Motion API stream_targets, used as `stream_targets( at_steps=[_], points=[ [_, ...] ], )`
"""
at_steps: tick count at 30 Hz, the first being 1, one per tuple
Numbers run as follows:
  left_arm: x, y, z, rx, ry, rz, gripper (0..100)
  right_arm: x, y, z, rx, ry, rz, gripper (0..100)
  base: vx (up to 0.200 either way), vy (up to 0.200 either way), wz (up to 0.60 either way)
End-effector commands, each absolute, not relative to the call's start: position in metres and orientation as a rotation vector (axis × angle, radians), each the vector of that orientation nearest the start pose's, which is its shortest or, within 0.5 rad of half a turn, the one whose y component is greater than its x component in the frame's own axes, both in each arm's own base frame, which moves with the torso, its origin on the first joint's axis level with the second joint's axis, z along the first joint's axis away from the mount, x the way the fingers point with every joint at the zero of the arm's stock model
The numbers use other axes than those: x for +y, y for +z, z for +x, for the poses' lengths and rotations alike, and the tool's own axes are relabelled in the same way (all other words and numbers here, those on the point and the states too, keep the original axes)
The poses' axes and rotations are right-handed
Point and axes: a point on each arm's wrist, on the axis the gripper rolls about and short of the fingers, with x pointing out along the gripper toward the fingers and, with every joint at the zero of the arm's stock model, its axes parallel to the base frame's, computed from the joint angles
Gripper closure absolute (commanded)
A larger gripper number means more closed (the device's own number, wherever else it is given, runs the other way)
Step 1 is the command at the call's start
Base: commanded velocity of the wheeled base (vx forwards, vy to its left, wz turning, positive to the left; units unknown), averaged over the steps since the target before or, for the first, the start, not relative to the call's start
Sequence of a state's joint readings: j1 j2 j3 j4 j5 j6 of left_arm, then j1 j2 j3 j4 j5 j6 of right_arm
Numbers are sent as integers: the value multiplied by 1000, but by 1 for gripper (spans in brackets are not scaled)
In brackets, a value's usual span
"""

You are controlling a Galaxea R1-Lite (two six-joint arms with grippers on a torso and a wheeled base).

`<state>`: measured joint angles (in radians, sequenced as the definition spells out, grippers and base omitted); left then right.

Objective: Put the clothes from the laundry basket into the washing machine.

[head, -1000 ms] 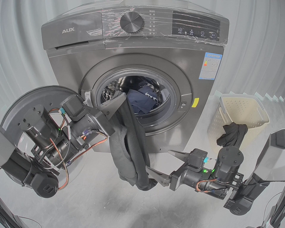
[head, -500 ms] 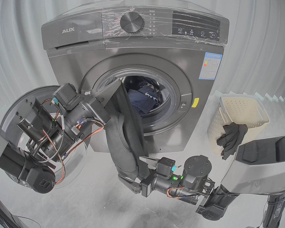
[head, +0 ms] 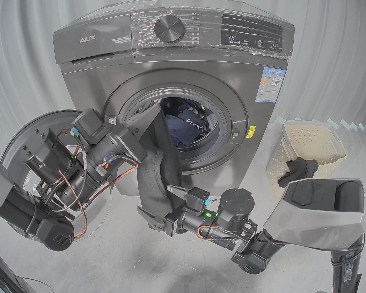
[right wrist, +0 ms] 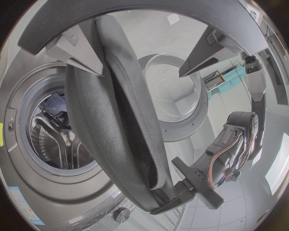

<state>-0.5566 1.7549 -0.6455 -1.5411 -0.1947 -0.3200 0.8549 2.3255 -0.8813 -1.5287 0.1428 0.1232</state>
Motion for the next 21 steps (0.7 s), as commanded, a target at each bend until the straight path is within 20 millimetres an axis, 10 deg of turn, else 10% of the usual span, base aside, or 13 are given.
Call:
stream_targets(
  at_steps=[1,21],
  points=[
    [-160,212,248,-304,-805,-379,100,311,66,274,-48,991,152,0,0,0,0],
    [-158,217,247,-321,-806,-384,100,310,6,283,85,962,101,0,0,0,0]
  ],
)
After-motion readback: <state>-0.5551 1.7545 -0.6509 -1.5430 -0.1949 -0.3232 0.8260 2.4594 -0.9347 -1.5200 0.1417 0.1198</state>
